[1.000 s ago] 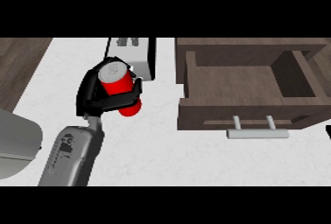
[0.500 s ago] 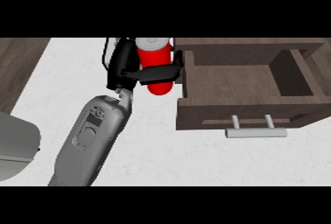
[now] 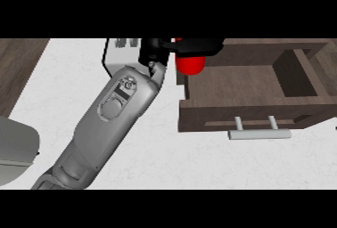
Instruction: Pick up the can, place it into the drawer and close the drawer
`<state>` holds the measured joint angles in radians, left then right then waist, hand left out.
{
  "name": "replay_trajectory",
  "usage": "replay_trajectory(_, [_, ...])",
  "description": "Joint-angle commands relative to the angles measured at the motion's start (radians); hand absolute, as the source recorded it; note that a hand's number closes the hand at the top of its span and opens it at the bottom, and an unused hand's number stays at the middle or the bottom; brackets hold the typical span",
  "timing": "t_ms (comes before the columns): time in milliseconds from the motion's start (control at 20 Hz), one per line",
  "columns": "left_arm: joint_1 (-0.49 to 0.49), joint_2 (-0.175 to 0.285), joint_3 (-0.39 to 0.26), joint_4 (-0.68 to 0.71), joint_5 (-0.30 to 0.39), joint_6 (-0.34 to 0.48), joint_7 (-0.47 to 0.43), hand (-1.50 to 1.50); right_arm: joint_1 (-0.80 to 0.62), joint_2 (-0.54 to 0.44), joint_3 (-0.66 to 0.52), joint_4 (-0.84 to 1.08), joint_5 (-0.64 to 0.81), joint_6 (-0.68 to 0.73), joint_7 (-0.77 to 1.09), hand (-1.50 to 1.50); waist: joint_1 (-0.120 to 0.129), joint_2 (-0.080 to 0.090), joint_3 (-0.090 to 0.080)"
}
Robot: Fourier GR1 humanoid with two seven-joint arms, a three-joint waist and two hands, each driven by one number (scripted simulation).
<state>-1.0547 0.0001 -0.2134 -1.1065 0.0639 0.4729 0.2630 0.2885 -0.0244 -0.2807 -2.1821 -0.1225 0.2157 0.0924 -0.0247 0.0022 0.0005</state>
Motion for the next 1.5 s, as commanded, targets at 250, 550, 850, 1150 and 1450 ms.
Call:
replay_trajectory(250, [-0.273,0.0,-0.001,0.285,0.098,0.053,-0.018,1.5,-0.035,0.023,0.049,-0.029,0.048,-0.04,0.049,-1.5,-0.009,0.004,0.0])
replay_trajectory(550, [-0.348,0.0,-0.052,0.434,0.182,0.078,-0.091,1.5,0.023,0.015,-0.001,-0.003,-0.007,0.027,-0.034,-1.5,-0.035,0.008,0.001])
replay_trajectory(850, [-0.364,0.0,-0.128,0.54,0.257,0.101,-0.162,1.5,-0.047,-0.015,0.011,-0.021,-0.004,0.01,0.055,-1.5,-0.043,0.012,0.001])
replay_trajectory(1150, [-0.471,0.0,-0.187,0.599,0.337,0.122,-0.107,1.5,-0.054,-0.023,-0.001,-0.008,-0.016,0.016,0.054,-1.5,-0.055,0.01,0.002])
replay_trajectory(1450, [-0.432,0.0,-0.238,0.678,0.376,0.144,-0.218,1.5,-0.149,-0.01,0.033,0.04,0.031,-0.023,0.047,-1.5,-0.065,0.022,0.002])
